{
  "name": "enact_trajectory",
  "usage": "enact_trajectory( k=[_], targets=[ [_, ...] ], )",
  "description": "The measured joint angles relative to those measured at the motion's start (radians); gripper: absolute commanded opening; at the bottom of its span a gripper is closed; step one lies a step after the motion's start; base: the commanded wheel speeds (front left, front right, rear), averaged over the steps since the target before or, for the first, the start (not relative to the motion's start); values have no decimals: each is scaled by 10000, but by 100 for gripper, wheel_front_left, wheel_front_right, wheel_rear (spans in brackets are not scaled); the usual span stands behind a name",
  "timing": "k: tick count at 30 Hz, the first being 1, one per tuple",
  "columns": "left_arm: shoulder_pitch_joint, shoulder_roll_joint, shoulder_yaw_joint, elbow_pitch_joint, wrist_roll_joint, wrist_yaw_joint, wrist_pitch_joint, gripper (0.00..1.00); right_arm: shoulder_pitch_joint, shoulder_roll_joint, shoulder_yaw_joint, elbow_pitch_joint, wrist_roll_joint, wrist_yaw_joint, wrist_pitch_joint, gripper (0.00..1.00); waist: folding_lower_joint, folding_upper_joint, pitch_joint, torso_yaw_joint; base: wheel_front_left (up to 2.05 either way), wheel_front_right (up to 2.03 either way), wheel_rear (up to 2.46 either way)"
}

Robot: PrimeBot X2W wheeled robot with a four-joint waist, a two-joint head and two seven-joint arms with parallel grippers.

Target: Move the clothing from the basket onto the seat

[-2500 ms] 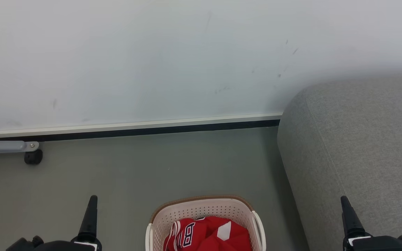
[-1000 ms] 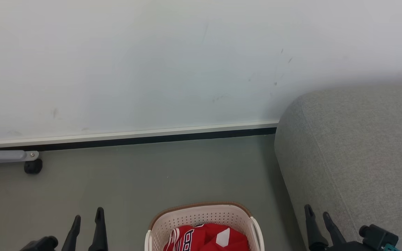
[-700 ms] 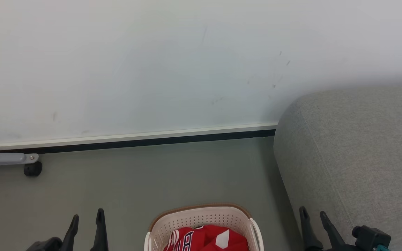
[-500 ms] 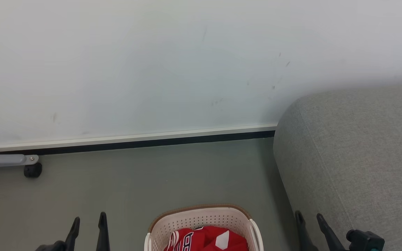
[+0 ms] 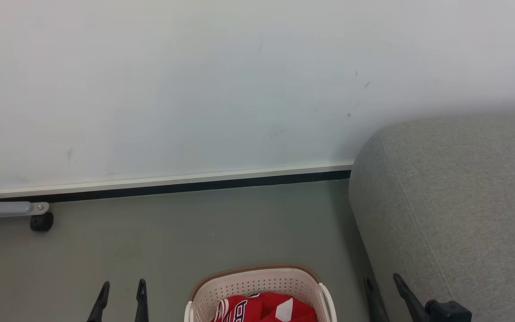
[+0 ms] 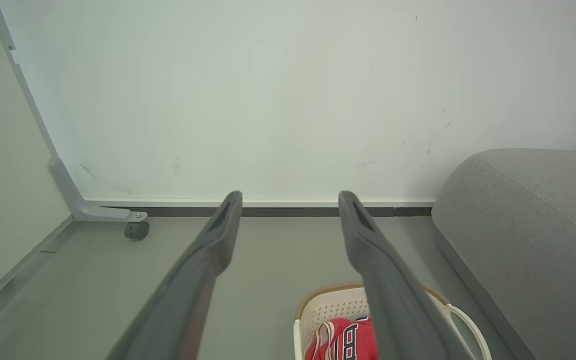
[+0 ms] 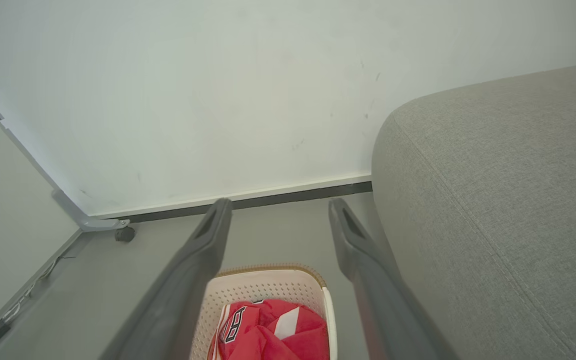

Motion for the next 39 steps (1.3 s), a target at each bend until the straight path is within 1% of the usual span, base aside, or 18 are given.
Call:
enact_trajectory(
  k=[10, 39],
  targets=[
    [210, -19, -96, 121, 869, 2, -343, 100, 108, -44, 435, -54, -1218, -138, -311, 100, 0, -1, -69, -42, 0, 0, 0],
    [257, -98, -4, 439, 848, -104, -343, 100, 182, -40, 322, -58, -1237, -119, -311, 100, 0, 0, -52, -48, 0, 0, 0]
  ],
)
